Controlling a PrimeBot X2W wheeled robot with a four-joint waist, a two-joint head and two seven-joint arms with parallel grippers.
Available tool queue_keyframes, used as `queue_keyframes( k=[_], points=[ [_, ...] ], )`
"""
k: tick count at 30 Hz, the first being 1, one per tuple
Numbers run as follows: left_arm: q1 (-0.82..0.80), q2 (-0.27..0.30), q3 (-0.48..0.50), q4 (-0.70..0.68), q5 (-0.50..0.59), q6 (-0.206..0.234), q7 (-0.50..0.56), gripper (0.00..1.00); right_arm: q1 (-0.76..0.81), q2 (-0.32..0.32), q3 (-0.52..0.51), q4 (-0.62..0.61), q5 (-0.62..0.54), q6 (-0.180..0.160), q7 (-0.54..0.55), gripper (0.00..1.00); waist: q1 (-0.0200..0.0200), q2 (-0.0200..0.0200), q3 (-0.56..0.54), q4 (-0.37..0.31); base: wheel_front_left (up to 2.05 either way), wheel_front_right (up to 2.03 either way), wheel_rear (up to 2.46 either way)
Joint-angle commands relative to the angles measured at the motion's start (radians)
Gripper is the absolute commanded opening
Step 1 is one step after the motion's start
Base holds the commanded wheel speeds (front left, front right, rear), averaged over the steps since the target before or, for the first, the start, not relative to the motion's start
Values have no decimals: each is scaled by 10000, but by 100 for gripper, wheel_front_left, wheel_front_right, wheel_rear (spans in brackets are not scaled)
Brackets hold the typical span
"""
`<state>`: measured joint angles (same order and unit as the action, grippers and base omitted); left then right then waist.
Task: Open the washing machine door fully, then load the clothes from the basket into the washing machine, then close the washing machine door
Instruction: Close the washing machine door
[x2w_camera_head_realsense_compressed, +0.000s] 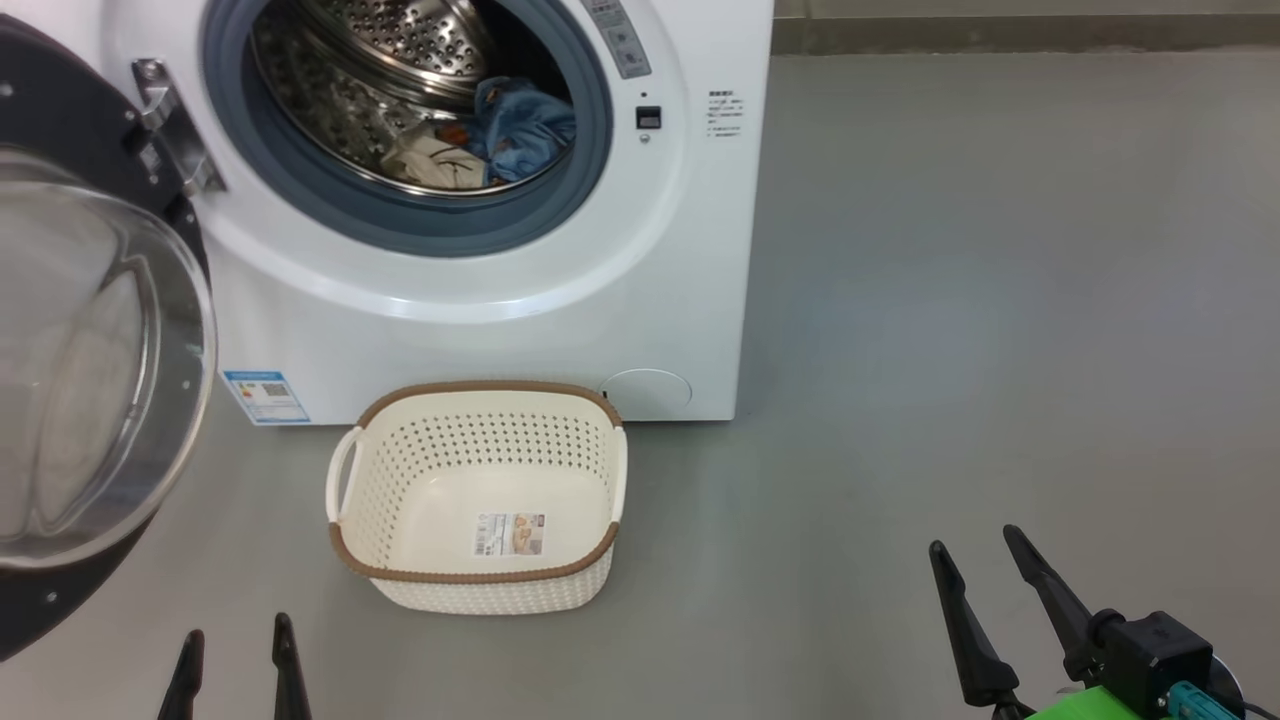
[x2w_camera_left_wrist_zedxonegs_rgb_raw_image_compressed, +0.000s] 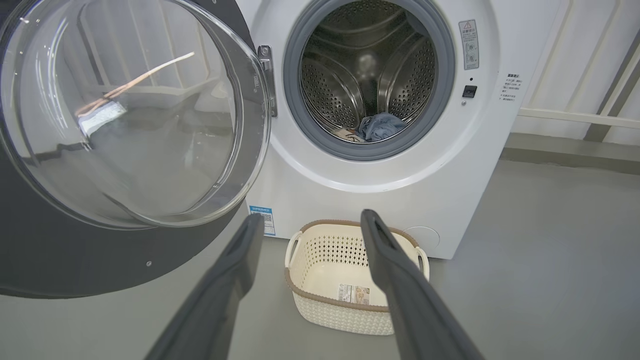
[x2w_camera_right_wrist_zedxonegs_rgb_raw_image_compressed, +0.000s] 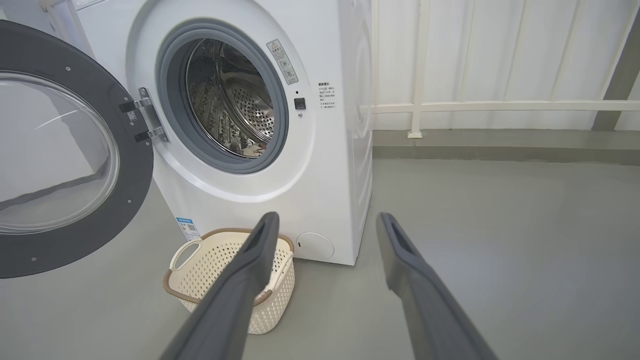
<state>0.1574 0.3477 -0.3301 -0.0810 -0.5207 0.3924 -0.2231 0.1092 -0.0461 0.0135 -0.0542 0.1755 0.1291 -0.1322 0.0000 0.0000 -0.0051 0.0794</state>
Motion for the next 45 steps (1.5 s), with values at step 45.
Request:
queue_keyframes(
  k=[45],
  points=[
    [-422, -200, 564, -337, 261, -73, -367, 100, -446, -186, 794, -316, -184, 16, 338, 100, 0, 0, 154, 4428, 0, 0, 0]
  ],
)
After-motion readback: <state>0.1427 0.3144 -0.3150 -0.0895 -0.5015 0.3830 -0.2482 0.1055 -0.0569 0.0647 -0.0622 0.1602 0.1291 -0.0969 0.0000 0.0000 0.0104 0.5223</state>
